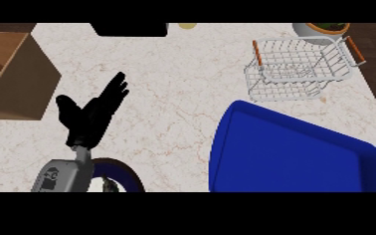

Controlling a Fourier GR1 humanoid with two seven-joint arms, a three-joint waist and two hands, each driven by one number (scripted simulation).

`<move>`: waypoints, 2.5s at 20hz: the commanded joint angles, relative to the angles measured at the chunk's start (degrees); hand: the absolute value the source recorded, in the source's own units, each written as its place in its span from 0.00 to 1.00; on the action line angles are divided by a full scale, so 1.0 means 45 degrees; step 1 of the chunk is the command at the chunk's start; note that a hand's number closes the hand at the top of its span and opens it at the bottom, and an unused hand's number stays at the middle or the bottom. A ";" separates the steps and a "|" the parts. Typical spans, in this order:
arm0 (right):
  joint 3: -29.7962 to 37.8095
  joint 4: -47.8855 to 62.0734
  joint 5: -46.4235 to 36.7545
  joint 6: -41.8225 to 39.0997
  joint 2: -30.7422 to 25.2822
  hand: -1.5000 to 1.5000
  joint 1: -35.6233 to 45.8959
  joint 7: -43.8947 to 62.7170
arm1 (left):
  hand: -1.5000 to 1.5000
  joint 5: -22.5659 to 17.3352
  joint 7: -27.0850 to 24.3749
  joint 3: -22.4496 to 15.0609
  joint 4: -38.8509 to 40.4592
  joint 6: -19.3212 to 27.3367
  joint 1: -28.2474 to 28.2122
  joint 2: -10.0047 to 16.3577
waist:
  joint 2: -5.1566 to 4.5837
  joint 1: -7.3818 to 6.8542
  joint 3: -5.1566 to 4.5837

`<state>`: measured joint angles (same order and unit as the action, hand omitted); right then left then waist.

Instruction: Pick the tomato from the tray and place it in the tiered basket

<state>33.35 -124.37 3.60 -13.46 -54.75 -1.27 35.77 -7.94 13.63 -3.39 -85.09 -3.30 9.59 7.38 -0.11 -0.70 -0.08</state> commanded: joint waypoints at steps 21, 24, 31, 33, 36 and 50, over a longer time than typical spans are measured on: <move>-0.8370 1.1154 -0.4524 0.3576 0.3640 1.00 1.0577 -0.1099 | 0.50 0.0614 -0.0195 -0.0211 0.0416 0.0290 0.0490 -0.0790 | -0.0086 -0.0274 0.0014; -0.8400 1.2258 -0.4730 0.3908 0.4733 1.00 1.1888 -0.0652 | 0.50 0.0415 -0.0369 0.0001 0.0542 -0.0260 0.0172 -0.0387 | -0.0057 -0.0202 0.0009; -0.7071 1.4647 -0.3052 0.4904 0.7050 0.00 1.2465 -0.3346 | 0.50 0.0373 -0.0079 0.0076 0.0556 -0.0042 0.0592 -0.0614 | -0.0093 -0.0206 0.0020; -0.6930 1.5545 -0.3031 0.5196 0.7536 0.00 1.2463 -0.4824 | 0.50 0.0736 0.0310 -0.0471 -0.0487 0.0203 0.0089 -0.0762 | -0.0092 -0.0327 0.0029; -0.6665 1.6363 -0.3057 0.5288 0.7768 0.00 1.2691 -0.6271 | 0.50 0.0440 0.0217 -0.0314 -0.0780 -0.0316 -0.0475 -0.0429 | -0.0045 -0.0207 0.0025; -0.4087 1.6333 -0.2542 0.7841 0.6468 0.00 1.2936 -0.5377 | 0.50 0.0194 0.0220 0.0550 -0.0068 -0.0357 0.0093 -0.0150 | 0.0059 0.0283 0.0018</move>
<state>11.57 -49.49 -9.58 21.10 -22.46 59.28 8.73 -6.30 14.29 -2.18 -86.06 -4.10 9.05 5.72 0.03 -0.23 -0.01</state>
